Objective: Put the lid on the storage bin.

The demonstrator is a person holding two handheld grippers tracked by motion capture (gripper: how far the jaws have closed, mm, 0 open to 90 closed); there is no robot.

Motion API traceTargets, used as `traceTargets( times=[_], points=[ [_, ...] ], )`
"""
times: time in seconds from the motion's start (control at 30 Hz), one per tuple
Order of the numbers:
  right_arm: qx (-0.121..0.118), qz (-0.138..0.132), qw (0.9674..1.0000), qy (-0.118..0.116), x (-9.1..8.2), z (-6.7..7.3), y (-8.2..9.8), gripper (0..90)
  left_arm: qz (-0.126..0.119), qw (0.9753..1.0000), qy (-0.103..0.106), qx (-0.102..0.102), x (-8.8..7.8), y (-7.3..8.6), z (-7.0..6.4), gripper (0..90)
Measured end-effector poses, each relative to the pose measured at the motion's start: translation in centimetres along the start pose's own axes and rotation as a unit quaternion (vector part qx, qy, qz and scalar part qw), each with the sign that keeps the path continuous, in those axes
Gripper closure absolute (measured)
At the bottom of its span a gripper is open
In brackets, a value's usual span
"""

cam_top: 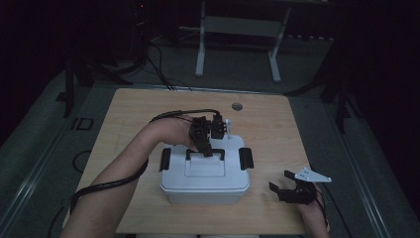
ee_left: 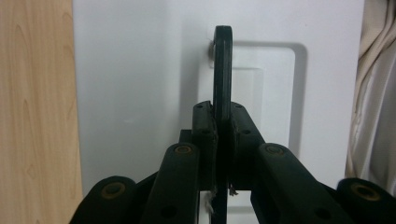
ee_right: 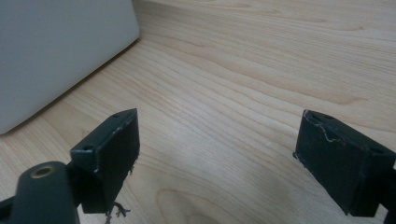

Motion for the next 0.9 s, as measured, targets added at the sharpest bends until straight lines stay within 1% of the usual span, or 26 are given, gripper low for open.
traceTargets(
  times=[0.07,0.1,0.13,0.17,0.3,0.33,0.47,0.53,0.57,0.6,0.63,0.67,0.7,0.73,0.77,0.8,0.83,0.87,0.9],
  points=[
    [-0.001,0.001,1.0,-0.001,0.0,0.0,0.0,13.5,0.0,1.0,0.001,-0.005,0.1,0.1,0.0,83.3],
    [-0.001,0.0,1.0,-0.001,0.0,0.0,0.0,13.4,-0.005,1.0,0.005,-0.005,0.2,0.1,0.0,83.3],
    [-0.001,0.0,1.0,0.0,0.0,0.0,0.0,13.5,-0.001,1.0,0.008,-0.003,0.3,0.2,-0.1,83.3],
    [0.0,0.0,1.0,-0.001,0.0,0.0,0.0,13.4,0.003,1.0,0.006,-0.004,0.5,0.1,-0.2,83.3],
    [0.0,0.0,1.0,-0.001,0.0,0.0,0.0,13.4,0.005,0.9999,0.009,-0.003,0.8,0.0,-0.2,83.3],
    [0.0,0.001,1.0,-0.001,0.1,0.0,0.0,13.5,0.002,1.0,0.009,-0.002,0.9,-0.1,-0.1,83.3],
    [-0.001,0.001,1.0,-0.001,0.1,0.0,0.0,13.4,-0.006,0.9998,0.015,-0.011,1.0,0.1,0.1,83.2],
    [-0.001,0.001,1.0,-0.001,0.1,0.0,0.0,13.5,-0.007,0.9998,0.015,-0.013,1.0,0.2,0.2,83.0],
    [-0.001,0.001,1.0,-0.001,0.1,0.0,0.0,13.4,-0.006,0.9998,0.011,-0.015,1.0,0.2,0.2,75.6],
    [-0.001,0.001,1.0,0.0,0.1,0.0,0.0,13.4,-0.005,0.9998,0.008,-0.019,1.1,0.3,0.3,75.6],
    [-0.001,0.0,1.0,-0.001,0.0,0.0,0.0,13.4,-0.004,0.9998,0.002,-0.022,1.1,0.5,0.3,56.8],
    [-0.001,0.0,1.0,-0.001,0.0,0.0,0.0,13.4,-0.006,0.9996,-0.006,-0.025,1.1,0.8,0.4,56.8],
    [-0.001,0.001,1.0,-0.001,0.0,0.0,0.0,13.4,-0.01,0.9993,-0.013,-0.035,1.1,0.9,0.5,50.8],
    [-0.001,0.0,1.0,-0.001,0.0,0.0,0.0,13.4,-0.018,0.9985,-0.015,-0.05,1.0,1.2,0.7,41.4],
    [0.0,0.0,1.0,-0.001,0.0,-0.1,0.0,13.4,-0.025,0.9975,-0.016,-0.064,0.9,1.5,0.7,34.1],
    [-0.001,0.0,1.0,0.0,0.0,-0.1,0.0,13.4,-0.028,0.997,-0.017,-0.07,0.8,1.8,0.7,29.7],
    [-0.001,0.001,1.0,0.0,0.0,0.0,0.0,13.4,-0.03,0.9968,-0.019,-0.072,0.8,2.0,0.7,18.7],
    [-0.001,0.001,1.0,0.0,0.0,0.0,0.0,13.4,-0.032,0.9961,-0.024,-0.078,0.8,2.3,0.7,18.7],
    [-0.002,0.002,1.0,0.001,0.1,0.0,0.0,13.4,-0.039,0.9956,-0.028,-0.081,0.7,2.6,0.7,17.1]
  ],
)
Point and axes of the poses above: each handheld gripper's, and its own axes: x roughly forward along the jaws, y roughly out of its underside, z roughly to its left, the point moved 4 cm from there along x, roughly forward along the jaws, and after that the axes turned 14 degrees about x, right-handed, at the moved point
